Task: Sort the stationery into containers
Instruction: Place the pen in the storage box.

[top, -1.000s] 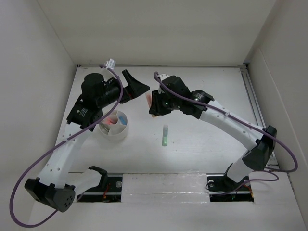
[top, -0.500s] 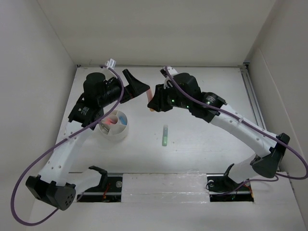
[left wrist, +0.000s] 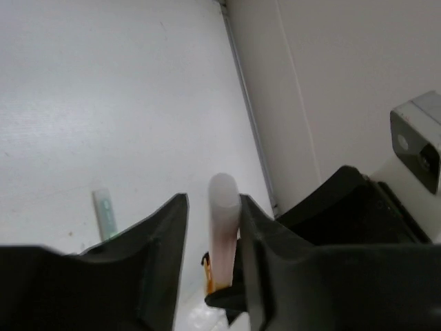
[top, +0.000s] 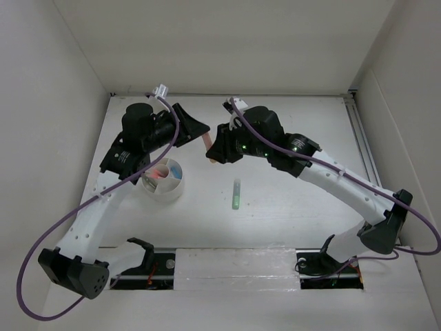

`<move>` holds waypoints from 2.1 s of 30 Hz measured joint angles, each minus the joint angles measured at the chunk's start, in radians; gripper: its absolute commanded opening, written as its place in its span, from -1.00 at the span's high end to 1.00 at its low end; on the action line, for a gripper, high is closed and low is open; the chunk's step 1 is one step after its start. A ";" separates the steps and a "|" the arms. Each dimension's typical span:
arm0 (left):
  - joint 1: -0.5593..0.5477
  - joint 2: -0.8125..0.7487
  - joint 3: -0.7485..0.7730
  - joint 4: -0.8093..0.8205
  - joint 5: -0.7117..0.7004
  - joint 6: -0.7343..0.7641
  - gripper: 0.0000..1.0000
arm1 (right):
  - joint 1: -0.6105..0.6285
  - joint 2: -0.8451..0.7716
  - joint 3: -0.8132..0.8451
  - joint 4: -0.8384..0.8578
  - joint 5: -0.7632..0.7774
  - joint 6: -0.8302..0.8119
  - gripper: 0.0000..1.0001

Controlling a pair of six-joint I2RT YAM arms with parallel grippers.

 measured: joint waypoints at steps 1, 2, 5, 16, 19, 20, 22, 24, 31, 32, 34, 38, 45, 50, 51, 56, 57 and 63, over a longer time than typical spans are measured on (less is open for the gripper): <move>0.000 0.001 0.000 0.002 0.001 0.000 0.61 | 0.001 0.000 0.000 -0.002 0.000 0.000 1.00; -0.001 0.002 0.000 0.005 0.002 0.002 0.84 | 0.001 0.001 0.000 -0.005 0.000 -0.001 1.00; -0.001 0.008 0.000 0.008 0.015 -0.005 1.00 | 0.002 0.006 0.000 -0.010 0.001 -0.008 1.00; 0.028 0.043 0.019 -0.072 -0.044 0.050 1.00 | 0.003 0.000 -0.032 0.021 -0.008 -0.024 -1.00; 0.030 0.041 0.035 -0.134 -0.161 0.104 1.00 | -0.006 -0.024 -0.073 0.032 -0.008 -0.026 -1.00; 0.029 0.037 0.037 -0.150 -0.202 0.121 1.00 | -0.013 -0.033 -0.087 0.034 -0.008 -0.026 -1.00; 0.029 0.022 0.040 -0.188 -0.301 0.150 1.00 | -0.028 -0.051 -0.113 0.034 -0.002 -0.028 -1.00; 0.030 0.000 0.040 -0.220 -0.388 0.172 1.00 | -0.048 -0.079 -0.150 0.037 0.005 -0.035 -1.00; 0.029 -0.142 -0.022 -0.264 -0.668 0.236 1.00 | -0.127 -0.161 -0.306 0.036 0.035 -0.071 -1.00; 0.029 -0.158 -0.040 -0.263 -0.693 0.248 1.00 | -0.137 -0.163 -0.327 0.036 0.038 -0.074 -1.00; 0.029 -0.186 -0.078 -0.261 -0.721 0.283 1.00 | -0.156 -0.163 -0.363 0.037 0.038 -0.080 -1.00; 0.018 -0.237 -0.183 -0.230 -0.695 0.363 1.00 | -0.176 -0.163 -0.407 0.039 0.021 -0.084 -1.00; 0.005 -0.386 -0.348 -0.147 -0.620 0.414 1.00 | -0.177 -0.163 -0.413 0.069 -0.035 -0.103 -1.00; 0.005 -0.439 -0.373 -0.097 -0.510 0.440 1.00 | -0.183 -0.163 -0.414 0.104 -0.069 -0.122 -1.00; 0.005 -0.441 -0.375 -0.082 -0.487 0.446 1.00 | -0.187 -0.162 -0.417 0.121 -0.081 -0.125 -1.00; 0.005 -0.452 -0.403 -0.027 -0.426 0.477 1.00 | -0.198 -0.150 -0.456 0.238 -0.128 -0.125 -1.00; 0.005 -0.456 -0.412 -0.021 -0.425 0.482 1.00 | -0.196 -0.150 -0.469 0.259 -0.126 -0.121 -1.00; 0.005 -0.503 -0.459 0.025 -0.467 0.492 1.00 | -0.107 -0.232 -0.632 0.397 -0.080 -0.057 -1.00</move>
